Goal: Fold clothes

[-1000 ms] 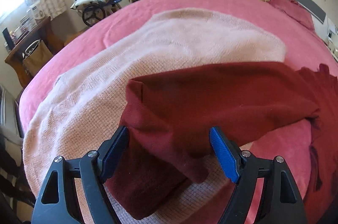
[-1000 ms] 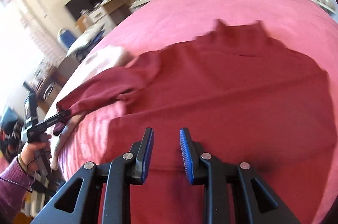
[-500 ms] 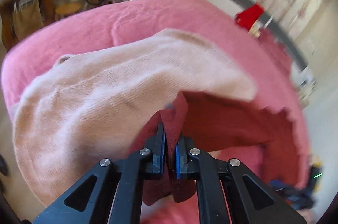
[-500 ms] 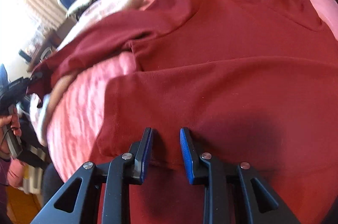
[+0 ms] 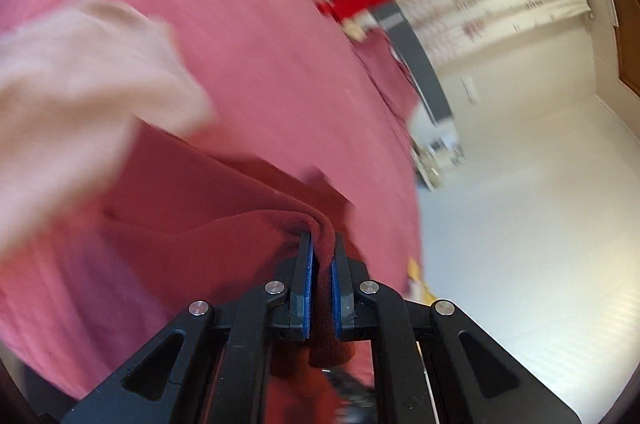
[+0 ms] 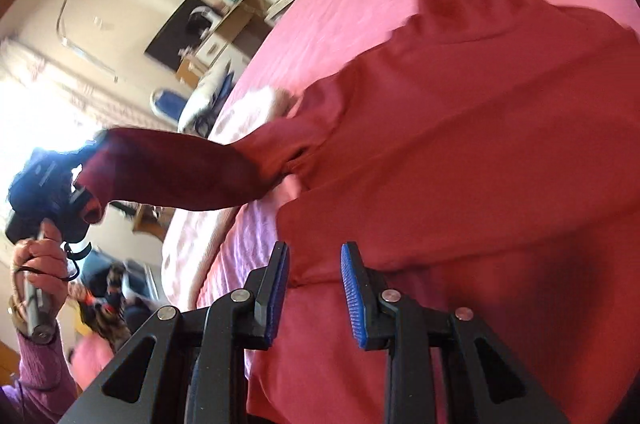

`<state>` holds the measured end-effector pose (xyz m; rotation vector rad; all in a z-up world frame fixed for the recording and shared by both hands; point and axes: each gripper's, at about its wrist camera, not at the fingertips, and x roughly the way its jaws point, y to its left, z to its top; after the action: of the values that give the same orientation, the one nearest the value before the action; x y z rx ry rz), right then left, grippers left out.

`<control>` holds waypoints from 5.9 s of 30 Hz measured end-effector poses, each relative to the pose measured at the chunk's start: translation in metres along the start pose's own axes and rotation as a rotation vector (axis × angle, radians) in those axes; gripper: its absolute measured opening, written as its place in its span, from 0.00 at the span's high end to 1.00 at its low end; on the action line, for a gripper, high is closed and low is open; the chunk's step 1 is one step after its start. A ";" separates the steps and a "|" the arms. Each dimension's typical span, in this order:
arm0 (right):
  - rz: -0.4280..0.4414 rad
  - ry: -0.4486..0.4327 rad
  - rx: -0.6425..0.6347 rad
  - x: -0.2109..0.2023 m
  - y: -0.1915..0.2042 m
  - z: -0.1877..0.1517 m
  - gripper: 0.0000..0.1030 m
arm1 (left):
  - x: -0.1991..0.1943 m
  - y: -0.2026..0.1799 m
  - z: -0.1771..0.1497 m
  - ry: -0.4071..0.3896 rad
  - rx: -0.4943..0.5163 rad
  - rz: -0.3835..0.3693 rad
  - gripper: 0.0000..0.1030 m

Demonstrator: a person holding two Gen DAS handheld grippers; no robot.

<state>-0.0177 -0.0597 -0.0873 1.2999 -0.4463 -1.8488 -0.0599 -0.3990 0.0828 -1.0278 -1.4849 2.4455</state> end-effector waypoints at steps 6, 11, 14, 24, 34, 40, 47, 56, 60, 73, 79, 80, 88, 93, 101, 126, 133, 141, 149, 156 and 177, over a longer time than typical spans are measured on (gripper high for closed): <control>-0.034 -0.105 0.196 -0.058 -0.075 -0.005 0.71 | 0.130 -0.078 -0.049 0.146 0.027 -0.017 0.93; -0.092 -0.157 0.309 -0.100 -0.133 -0.015 0.71 | 0.232 -0.104 -0.104 0.281 0.098 0.052 0.89; -0.132 -0.174 0.324 -0.114 -0.150 -0.018 0.71 | 0.277 -0.097 -0.135 0.426 0.105 0.097 0.69; -0.153 -0.134 0.083 -0.082 -0.122 0.048 0.68 | 0.151 0.007 -0.100 0.048 0.268 0.275 0.39; -0.346 0.073 -0.162 0.019 -0.097 0.096 0.78 | 0.110 0.092 -0.091 0.053 0.251 0.344 0.39; -0.059 -0.010 0.021 -0.033 -0.071 0.113 0.98 | 0.098 0.097 -0.107 0.032 0.242 0.306 0.39; -0.003 -0.234 0.403 -0.144 -0.150 0.100 0.98 | 0.103 0.091 -0.115 0.034 0.317 0.335 0.39; -0.094 -0.026 0.174 -0.050 -0.150 0.090 0.75 | 0.109 0.092 -0.109 0.052 0.294 0.333 0.39; -0.142 0.073 0.106 -0.005 -0.142 0.102 0.75 | 0.110 0.094 -0.109 0.057 0.290 0.335 0.39; -0.151 -0.030 0.020 -0.055 -0.088 0.098 0.95 | 0.105 0.094 -0.111 0.059 0.297 0.334 0.38; -0.129 -0.167 0.222 -0.136 -0.120 0.087 0.95 | 0.101 0.092 -0.112 0.051 0.307 0.346 0.38; -0.173 -0.162 0.243 -0.139 -0.132 0.082 0.95 | 0.101 0.092 -0.112 0.050 0.306 0.348 0.38; -0.315 0.041 0.288 -0.078 -0.186 0.046 0.92 | 0.101 0.081 -0.083 0.014 0.323 0.373 0.38; -0.369 0.096 0.194 -0.068 -0.169 0.050 0.80 | 0.131 0.062 -0.053 -0.001 0.530 0.548 0.37; -0.327 0.052 0.161 -0.079 -0.144 0.076 0.91 | 0.187 0.048 -0.059 0.025 0.982 0.752 0.37; -0.612 -0.121 0.005 -0.097 -0.102 0.087 0.75 | 0.059 0.103 -0.042 -0.324 0.440 0.632 0.34; -0.278 0.132 -0.478 0.077 0.051 0.172 0.71 | 0.124 0.084 -0.034 -0.192 0.593 0.514 0.34; -0.363 0.477 -0.772 0.272 0.125 0.184 0.70 | 0.116 0.128 -0.028 -0.185 0.430 0.491 0.30; -0.367 0.430 -0.639 0.284 0.107 0.198 0.95 | 0.101 0.141 -0.022 -0.211 0.402 0.427 0.29; -0.259 0.287 -0.304 0.280 0.060 0.243 0.96 | 0.093 0.146 -0.017 -0.211 0.406 0.433 0.29; -0.335 0.339 -0.408 0.272 0.086 0.229 0.97 | 0.055 0.173 -0.006 -0.315 0.273 0.530 0.22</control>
<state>-0.2259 -0.3608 -0.1025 1.4168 0.3328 -1.8071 -0.0556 -0.4616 -0.0877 -1.1299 -0.9803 3.1928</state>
